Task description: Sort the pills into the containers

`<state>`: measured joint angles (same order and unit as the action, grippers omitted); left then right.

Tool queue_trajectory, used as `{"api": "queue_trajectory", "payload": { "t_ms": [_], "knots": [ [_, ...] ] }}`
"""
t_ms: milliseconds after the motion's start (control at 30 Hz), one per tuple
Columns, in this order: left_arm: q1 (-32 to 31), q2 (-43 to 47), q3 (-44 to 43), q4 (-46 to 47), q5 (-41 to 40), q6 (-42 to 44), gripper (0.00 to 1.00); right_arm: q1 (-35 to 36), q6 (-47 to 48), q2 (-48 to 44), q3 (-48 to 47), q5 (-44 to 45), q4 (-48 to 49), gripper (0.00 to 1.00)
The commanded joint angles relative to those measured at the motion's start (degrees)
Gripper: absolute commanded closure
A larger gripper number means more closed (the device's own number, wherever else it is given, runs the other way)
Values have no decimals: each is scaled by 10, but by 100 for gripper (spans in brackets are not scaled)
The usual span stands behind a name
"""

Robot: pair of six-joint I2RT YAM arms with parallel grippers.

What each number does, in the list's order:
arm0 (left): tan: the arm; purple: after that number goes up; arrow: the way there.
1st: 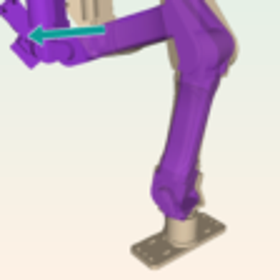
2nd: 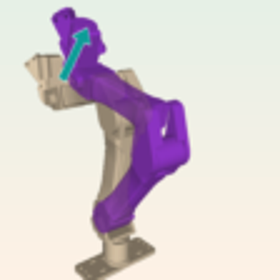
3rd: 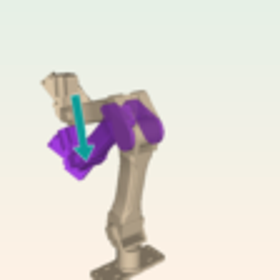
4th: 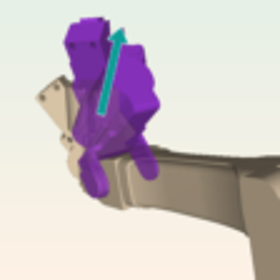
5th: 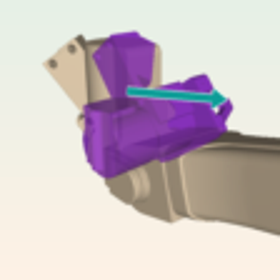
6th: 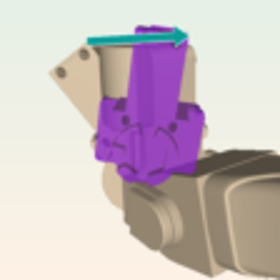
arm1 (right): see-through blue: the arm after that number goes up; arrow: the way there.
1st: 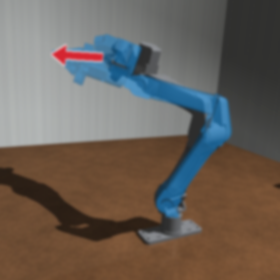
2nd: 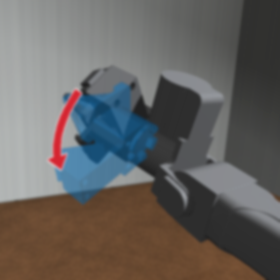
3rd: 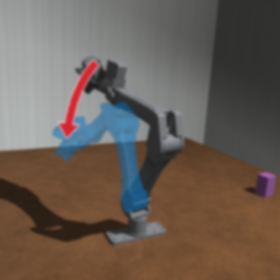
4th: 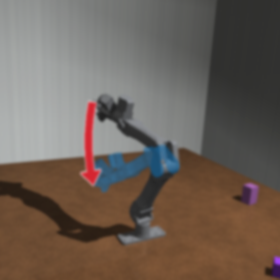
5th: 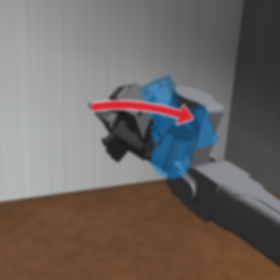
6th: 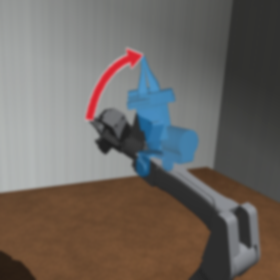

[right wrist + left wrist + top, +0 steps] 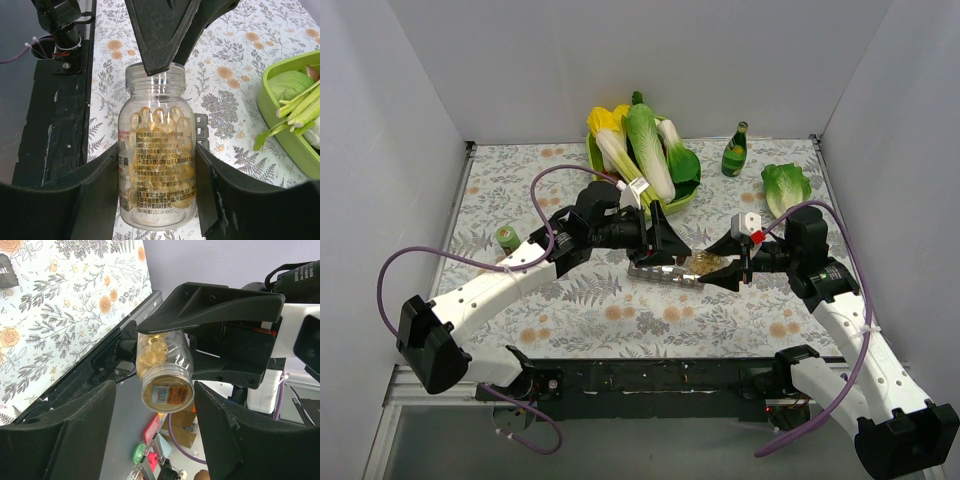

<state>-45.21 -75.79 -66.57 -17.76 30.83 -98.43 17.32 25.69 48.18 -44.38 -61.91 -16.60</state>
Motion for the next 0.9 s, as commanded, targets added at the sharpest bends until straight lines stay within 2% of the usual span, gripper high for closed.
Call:
{"api": "queue_trajectory", "payload": {
  "t_ms": [0, 133, 167, 300, 500, 600, 800, 833, 867],
  "knots": [
    [-8, -1, -29, -2, 10, 10, 40, -3, -6, -8, -15, -11, 20, 96],
    [-11, -5, -25, 5, 22, 10, 48, -3, -10, -6, -14, -11, 24, 96],
    [-11, -6, -24, 10, 27, 10, 53, -2, -12, -6, -13, -10, 25, 96],
    [-13, -7, -19, 20, 47, 12, 63, -2, -21, -6, -10, -13, 31, 96],
    [-13, -27, -31, 25, 92, 48, 70, -2, -80, -6, 10, -37, 79, 96],
    [-13, -54, -53, -5, 128, 101, 70, -2, -115, -2, 27, -62, 105, 96],
    [-18, -86, -118, -99, 143, 224, 71, -3, -268, 6, 82, -109, 234, 96],
    [-18, -87, -124, -115, 143, 235, 71, -4, -298, 9, 94, -119, 299, 96],
    [-18, -88, -131, -123, 154, 256, 70, -3, -372, 11, 115, -124, 332, 96]
  ]
}}
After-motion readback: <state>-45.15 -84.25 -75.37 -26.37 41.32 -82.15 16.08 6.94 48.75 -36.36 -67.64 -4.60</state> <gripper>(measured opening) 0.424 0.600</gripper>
